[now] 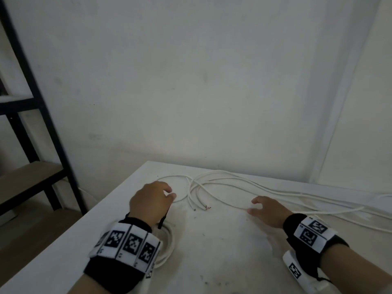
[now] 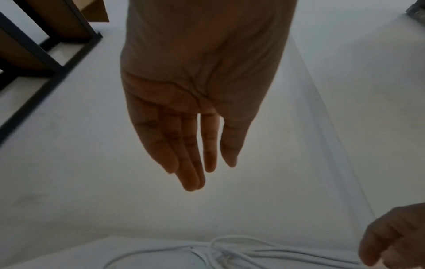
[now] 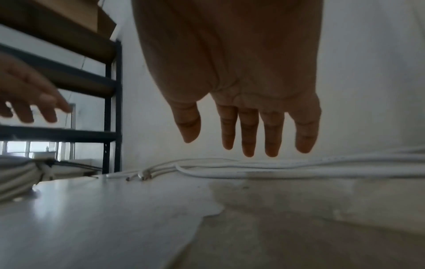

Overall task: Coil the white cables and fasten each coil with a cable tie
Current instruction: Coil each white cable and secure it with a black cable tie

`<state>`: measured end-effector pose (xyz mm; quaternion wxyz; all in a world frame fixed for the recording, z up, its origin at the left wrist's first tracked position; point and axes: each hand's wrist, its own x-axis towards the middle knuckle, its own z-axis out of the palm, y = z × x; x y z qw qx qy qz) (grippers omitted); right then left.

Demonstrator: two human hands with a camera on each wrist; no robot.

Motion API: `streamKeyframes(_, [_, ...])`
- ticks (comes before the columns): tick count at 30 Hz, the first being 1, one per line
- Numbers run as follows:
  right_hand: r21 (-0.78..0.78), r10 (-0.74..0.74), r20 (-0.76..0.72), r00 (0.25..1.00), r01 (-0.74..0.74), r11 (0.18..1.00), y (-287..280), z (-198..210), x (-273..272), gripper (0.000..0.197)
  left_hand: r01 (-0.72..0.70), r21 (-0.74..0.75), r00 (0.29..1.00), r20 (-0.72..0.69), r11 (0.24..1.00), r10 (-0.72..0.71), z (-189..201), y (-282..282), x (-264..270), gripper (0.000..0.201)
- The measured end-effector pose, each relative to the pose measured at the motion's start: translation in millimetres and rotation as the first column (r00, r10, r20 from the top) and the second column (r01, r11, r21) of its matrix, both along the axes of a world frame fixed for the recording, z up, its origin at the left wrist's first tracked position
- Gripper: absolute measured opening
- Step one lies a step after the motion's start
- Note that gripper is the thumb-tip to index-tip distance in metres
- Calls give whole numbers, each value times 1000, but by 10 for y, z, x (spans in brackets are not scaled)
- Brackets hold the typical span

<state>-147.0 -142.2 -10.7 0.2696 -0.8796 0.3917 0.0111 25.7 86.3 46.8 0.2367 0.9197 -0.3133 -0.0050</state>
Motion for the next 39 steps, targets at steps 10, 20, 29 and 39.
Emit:
streamKeyframes(10, [-121, -30, -105, 994, 17, 993, -597, 1, 74, 53, 77, 212, 993, -102, 974, -57, -262, -1010, 111, 35])
streamKeyframes(20, [-128, -140, -237, 961, 111, 985, -1241, -114, -70, 49, -55, 400, 980, -153, 915, 126, -635, -1483, 303, 28])
streamKeyframes(29, [-269, -107, -111, 988, 74, 960, -1316, -108, 1, 22, -168, 143, 939, -279, 975, 203, -563, -1483, 318, 44])
streamKeyframes(39, [-518, 142, 271, 952, 20, 855, -1084, 356, -447, 27, 28, -669, 926, -262, 742, -271, 50, -1423, -202, 20])
